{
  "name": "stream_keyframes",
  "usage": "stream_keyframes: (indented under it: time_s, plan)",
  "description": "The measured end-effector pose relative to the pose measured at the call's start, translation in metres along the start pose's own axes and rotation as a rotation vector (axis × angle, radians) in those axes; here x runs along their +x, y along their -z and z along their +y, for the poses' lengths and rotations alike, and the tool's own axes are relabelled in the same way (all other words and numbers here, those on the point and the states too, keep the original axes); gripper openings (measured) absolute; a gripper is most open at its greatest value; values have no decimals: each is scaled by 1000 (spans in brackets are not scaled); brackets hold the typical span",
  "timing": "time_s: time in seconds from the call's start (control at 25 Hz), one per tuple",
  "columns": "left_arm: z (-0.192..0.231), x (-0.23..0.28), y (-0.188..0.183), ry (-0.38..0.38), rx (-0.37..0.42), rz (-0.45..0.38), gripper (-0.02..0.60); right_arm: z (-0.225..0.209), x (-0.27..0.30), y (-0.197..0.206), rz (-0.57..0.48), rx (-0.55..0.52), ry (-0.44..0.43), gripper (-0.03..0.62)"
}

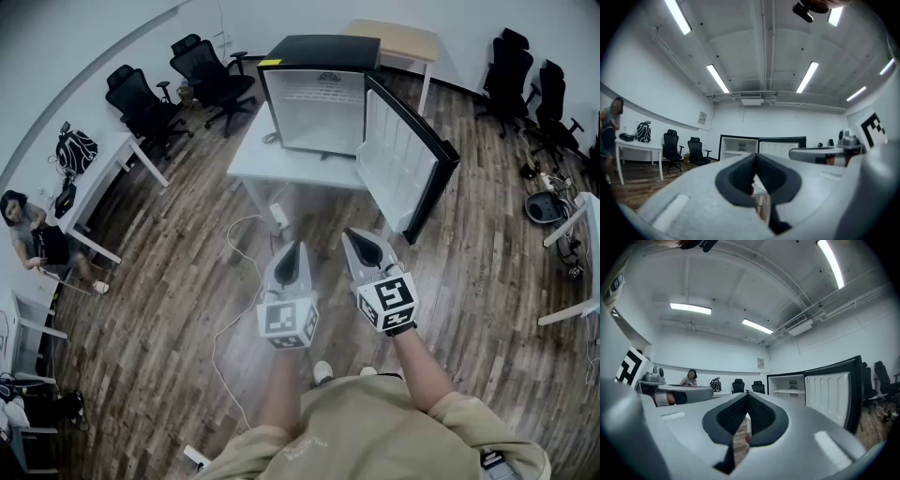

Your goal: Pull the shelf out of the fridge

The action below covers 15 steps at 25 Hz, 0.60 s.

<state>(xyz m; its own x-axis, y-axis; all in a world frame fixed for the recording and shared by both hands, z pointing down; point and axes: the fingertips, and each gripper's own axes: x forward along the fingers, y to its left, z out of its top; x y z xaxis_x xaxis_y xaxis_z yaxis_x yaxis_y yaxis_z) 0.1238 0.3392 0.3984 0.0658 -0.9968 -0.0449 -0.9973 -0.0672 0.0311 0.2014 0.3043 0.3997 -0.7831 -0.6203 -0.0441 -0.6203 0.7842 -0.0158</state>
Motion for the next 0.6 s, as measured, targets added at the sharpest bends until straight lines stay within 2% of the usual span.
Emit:
stream_keyframes:
  time_s: [0.36,0.6]
  plan:
    - [84,-23,4,-42,-30,-16,2,65,56,16,16,2,-46,3]
    - [136,-30,33,-62,-98,13,2,96,94,44,55,21,-67,3]
